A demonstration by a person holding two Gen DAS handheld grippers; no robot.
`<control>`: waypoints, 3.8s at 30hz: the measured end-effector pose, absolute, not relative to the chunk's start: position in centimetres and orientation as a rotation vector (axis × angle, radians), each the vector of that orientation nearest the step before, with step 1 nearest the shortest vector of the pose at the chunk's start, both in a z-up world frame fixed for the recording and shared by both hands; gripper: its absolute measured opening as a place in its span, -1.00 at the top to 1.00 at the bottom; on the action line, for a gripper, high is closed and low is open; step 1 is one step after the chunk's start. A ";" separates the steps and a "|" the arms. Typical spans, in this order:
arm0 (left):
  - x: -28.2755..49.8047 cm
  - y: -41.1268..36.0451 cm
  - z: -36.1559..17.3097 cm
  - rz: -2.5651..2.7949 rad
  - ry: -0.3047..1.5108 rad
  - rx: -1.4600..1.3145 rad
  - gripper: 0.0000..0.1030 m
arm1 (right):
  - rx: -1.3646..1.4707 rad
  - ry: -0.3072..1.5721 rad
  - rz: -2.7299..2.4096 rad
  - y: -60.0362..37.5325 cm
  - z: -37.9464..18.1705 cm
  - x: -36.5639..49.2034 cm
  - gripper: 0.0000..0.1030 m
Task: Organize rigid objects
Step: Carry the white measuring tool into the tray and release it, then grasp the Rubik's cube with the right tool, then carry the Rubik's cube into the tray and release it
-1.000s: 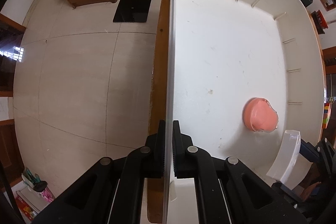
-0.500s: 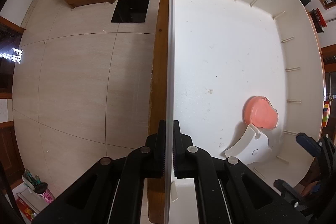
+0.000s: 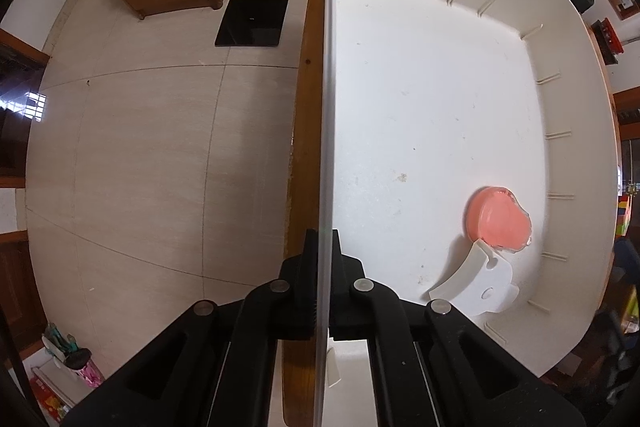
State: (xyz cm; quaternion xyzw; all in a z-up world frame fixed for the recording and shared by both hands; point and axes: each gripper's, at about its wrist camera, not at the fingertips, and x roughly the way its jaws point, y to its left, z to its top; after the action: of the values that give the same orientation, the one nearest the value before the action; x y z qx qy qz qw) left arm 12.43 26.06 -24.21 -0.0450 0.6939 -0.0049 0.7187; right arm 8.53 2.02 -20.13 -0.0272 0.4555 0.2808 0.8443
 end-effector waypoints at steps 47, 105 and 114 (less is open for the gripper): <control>12.0 24.8 -23.5 0.068 1.432 -0.038 0.93 | -0.087 1.021 0.251 -20.6 -23.9 9.8 -0.56; 12.5 24.4 -23.2 0.048 1.439 -0.028 0.91 | -0.062 0.792 0.495 -10.6 -14.6 10.9 -0.12; 13.1 24.2 -23.8 0.020 1.454 -0.008 0.92 | -0.102 0.808 0.628 -4.6 -14.8 10.2 -0.12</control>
State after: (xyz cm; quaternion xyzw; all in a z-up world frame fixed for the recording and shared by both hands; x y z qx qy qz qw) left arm 13.11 24.18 -23.78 -0.0036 0.6646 0.0092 0.7472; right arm 10.21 -4.59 -14.83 -0.0488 0.3862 0.3001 0.8708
